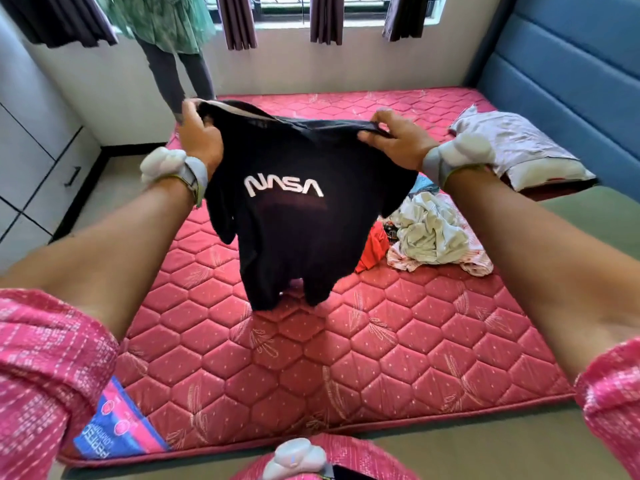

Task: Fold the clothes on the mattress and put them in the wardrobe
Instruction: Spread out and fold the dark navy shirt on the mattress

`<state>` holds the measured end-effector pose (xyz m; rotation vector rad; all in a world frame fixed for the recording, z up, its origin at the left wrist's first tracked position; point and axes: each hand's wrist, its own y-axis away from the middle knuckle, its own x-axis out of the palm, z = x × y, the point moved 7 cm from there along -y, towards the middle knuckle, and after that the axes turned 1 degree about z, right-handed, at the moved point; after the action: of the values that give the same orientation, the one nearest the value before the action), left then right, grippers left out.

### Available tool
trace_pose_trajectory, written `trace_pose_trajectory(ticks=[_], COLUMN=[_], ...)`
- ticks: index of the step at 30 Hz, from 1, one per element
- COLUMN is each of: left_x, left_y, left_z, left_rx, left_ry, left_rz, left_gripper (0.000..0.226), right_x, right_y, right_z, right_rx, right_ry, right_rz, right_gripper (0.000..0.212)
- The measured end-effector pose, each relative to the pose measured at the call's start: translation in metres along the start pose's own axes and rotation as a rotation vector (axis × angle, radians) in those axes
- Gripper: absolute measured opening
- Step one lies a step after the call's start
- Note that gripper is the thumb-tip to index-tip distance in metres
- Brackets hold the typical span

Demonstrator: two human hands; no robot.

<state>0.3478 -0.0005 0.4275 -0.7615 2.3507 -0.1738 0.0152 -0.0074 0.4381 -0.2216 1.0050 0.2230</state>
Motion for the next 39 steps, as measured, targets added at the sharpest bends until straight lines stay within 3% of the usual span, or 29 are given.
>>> trace_pose_trajectory(ticks=[2, 4, 6, 8, 10, 11, 13, 15, 18, 20, 22, 24, 26, 28, 30, 33, 36, 39], left_x=[-0.01, -0.015, -0.008, 0.023, 0.067, 0.082, 0.1, 0.104, 0.103, 0.104, 0.105, 0.106, 0.102, 0.095, 0.085, 0.074, 0.07, 0.058], left_y=[0.0, -0.002, 0.001, 0.017, 0.058, 0.081, 0.101, 0.096, 0.084, 0.088, 0.094, 0.093, 0.089, 0.078, 0.06, 0.048, 0.045, 0.024], left_z=[-0.005, -0.006, -0.007, -0.018, -0.039, -0.051, -0.061, -0.051, -0.016, -0.004, -0.001, 0.004, 0.006, 0.005, 0.007, 0.012, 0.014, 0.007], left_rx=[-0.008, 0.021, 0.097, 0.26, 0.38, 0.414, 0.403, 0.342, 0.171, -0.041, -0.249, -0.379, -0.44, -0.421, -0.322, -0.138, -0.003, -0.033], left_ry=[0.087, 0.125, 0.006, -0.125, -0.23, -0.225, -0.097, 0.019, 0.128, 0.397, 0.59, 0.658, 0.712, 0.776, 0.778, 0.553, 0.243, 0.505], left_rz=[-0.089, -0.091, 0.01, 0.266, 0.658, 0.829, 0.983, 0.995, 1.013, 1.018, 0.985, 0.953, 0.924, 0.858, 0.762, 0.772, 0.803, 0.607], left_gripper=[0.034, 0.036, 0.054, 0.088, 0.113, 0.114, 0.08, 0.039, 0.027, 0.015, 0.013, 0.025, 0.036, 0.031, 0.014, 0.007, 0.006, 0.012], right_x=[0.009, 0.01, 0.01, 0.023, 0.039, 0.049, 0.063, 0.061, 0.058, 0.08, 0.124, 0.166, 0.18, 0.178, 0.175, 0.169, 0.162, 0.164], right_y=[-0.002, -0.003, -0.005, -0.007, -0.012, -0.016, -0.022, -0.025, -0.023, -0.018, -0.001, 0.018, 0.021, 0.019, 0.015, 0.003, -0.007, -0.004], right_z=[0.007, 0.001, 0.003, 0.018, 0.044, 0.055, 0.068, 0.064, 0.038, 0.02, 0.01, 0.001, -0.006, -0.013, -0.013, -0.003, 0.012, 0.017], right_rx=[0.025, 0.097, 0.113, 0.033, -0.084, -0.109, -0.075, -0.008, 0.046, 0.087, 0.155, 0.153, 0.138, 0.209, 0.272, 0.23, 0.115, 0.029], right_ry=[0.244, 0.48, 0.321, -0.026, -0.155, -0.155, -0.163, -0.395, -0.959, -1.097, -0.957, -0.668, -0.555, -0.78, -1.073, -1.181, -1.047, -0.585], right_rz=[0.204, 0.307, 0.307, 0.285, 0.265, 0.267, 0.285, 0.266, 0.182, 0.253, 0.495, 0.689, 0.586, 0.416, 0.37, 0.329, 0.313, 0.454], right_gripper=[0.049, 0.048, 0.034, 0.019, 0.017, 0.019, 0.024, 0.027, 0.031, 0.048, 0.06, 0.042, 0.023, 0.008, 0.006, 0.012, 0.024, 0.04])
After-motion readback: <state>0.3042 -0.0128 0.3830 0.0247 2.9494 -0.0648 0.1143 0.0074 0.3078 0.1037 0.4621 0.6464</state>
